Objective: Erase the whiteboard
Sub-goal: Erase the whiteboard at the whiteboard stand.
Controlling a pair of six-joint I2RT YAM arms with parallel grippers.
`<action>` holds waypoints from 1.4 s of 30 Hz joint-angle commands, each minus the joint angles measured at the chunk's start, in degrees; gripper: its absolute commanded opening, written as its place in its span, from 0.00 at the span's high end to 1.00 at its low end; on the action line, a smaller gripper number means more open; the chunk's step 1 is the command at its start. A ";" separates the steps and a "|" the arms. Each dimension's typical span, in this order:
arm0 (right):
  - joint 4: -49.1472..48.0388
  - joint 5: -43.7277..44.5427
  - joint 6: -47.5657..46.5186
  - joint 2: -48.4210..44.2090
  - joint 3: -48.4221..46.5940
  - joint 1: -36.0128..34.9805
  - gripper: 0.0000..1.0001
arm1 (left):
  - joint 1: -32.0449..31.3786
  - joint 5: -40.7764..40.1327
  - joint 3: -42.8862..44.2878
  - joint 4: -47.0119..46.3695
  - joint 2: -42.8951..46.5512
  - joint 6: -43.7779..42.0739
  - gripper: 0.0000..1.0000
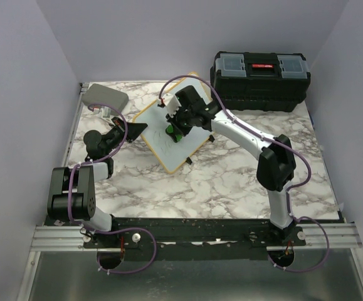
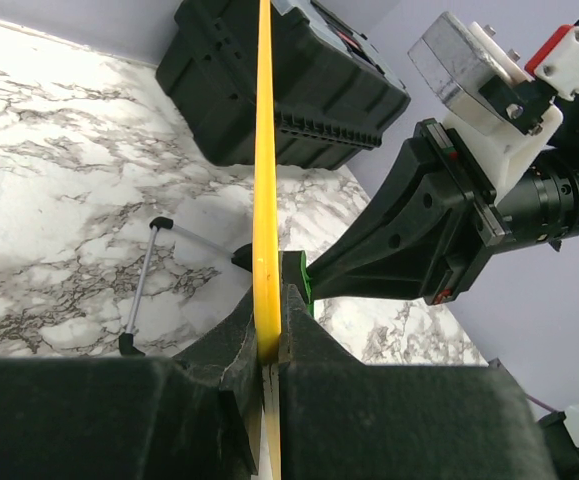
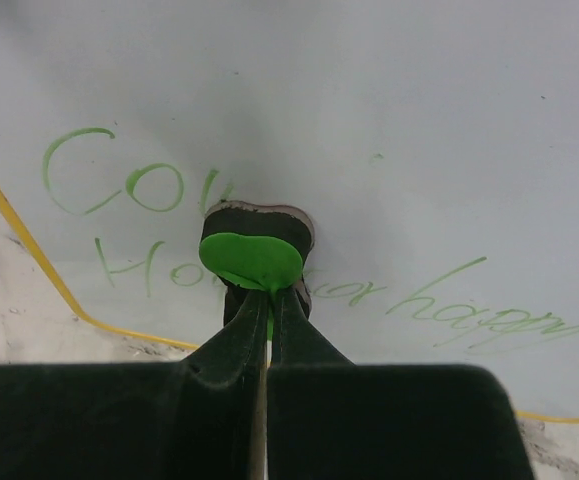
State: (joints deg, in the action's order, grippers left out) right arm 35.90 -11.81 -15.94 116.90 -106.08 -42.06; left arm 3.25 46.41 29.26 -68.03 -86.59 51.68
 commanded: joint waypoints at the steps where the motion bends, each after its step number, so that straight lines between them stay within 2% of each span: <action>1: -5.27 9.69 4.69 0.46 1.03 -0.30 0.99 | -1.05 4.39 0.17 -1.48 -0.20 -0.74 1.00; 4: -8.21 16.01 7.60 0.17 0.95 0.34 0.99 | -1.01 4.45 0.10 -1.43 -0.10 -0.73 1.00; 7: -8.90 15.21 8.62 -0.10 1.01 0.37 0.99 | -1.03 4.32 0.05 -1.42 -0.17 -0.63 1.00; 9: -8.50 11.89 8.51 -0.26 1.50 0.35 0.99 | -1.03 4.38 0.15 -1.44 -0.27 -0.55 1.00; 14: -5.52 -3.63 4.73 -0.31 3.33 -0.50 0.99 | -1.05 4.37 0.08 -1.66 -0.58 -0.53 1.00; 19: -4.76 -8.00 2.02 -0.54 3.12 -2.12 0.99 | -1.05 4.30 -0.12 -1.60 -0.34 -0.60 1.00; 23: -6.39 -3.08 4.36 -1.05 2.44 -2.08 0.99 | -1.04 4.25 -0.08 -1.27 -0.28 -0.74 1.00; 27: -11.58 15.00 9.97 -1.59 3.84 -2.14 0.99 | -1.08 4.28 -0.22 -1.39 -0.36 -0.79 1.00; 29: -12.81 19.18 10.70 -1.67 4.36 -2.14 0.99 | -1.14 4.28 -0.33 -1.48 -0.42 -0.73 1.00; 33: -13.22 18.54 11.11 -2.11 5.22 -2.14 0.99 | -1.14 4.30 -0.19 -1.53 -0.60 -0.75 1.00; 37: -12.87 9.52 9.39 -3.46 6.88 -2.18 0.99 | -1.14 4.29 -0.17 -1.50 -0.76 -0.69 1.00; 42: -13.72 16.31 10.45 -3.59 6.34 -2.50 0.99 | -1.14 4.29 -0.21 -1.50 -0.79 -0.72 1.00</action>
State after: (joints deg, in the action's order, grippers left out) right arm 27.88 -1.28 -5.91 113.99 -99.94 -45.10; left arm 3.27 46.15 29.26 -68.03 -86.70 51.70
